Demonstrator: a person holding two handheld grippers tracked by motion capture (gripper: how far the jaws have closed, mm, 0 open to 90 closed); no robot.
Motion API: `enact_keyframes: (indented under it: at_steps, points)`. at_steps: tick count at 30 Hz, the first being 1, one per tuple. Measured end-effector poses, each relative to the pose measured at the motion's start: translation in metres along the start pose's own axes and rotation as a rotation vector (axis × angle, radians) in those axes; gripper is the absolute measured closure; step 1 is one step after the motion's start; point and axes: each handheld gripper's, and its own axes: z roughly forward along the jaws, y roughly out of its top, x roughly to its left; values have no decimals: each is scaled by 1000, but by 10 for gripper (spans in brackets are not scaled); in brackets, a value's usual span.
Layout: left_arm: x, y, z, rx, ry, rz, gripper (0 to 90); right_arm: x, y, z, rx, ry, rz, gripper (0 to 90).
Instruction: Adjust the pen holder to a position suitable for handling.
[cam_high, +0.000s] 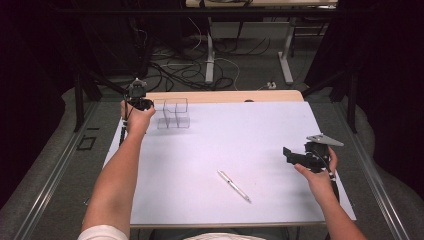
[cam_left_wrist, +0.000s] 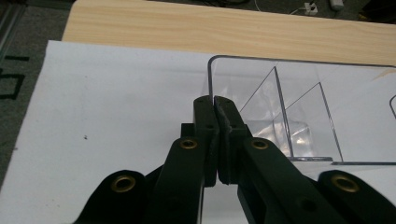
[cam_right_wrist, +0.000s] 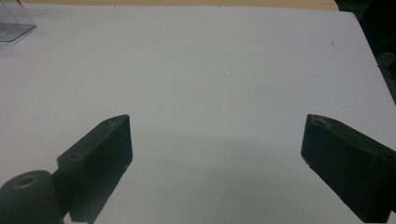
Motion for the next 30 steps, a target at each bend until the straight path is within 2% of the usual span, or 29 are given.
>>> enact_keyframes:
  at_steps: [4,9,21,30]
  points:
    - [-11,-3,-3,13,-9,3,894,2,0,-1,-3,2,10,87]
    - [-25,-9,-9,30,-37,-21,895,0,1,-1,-5,0,-1,87]
    - [-67,-28,-20,48,-51,20,894,-1,1,-2,-6,13,21,87]
    - [-97,-36,-27,58,-73,45,894,2,1,-1,-9,23,5,87]
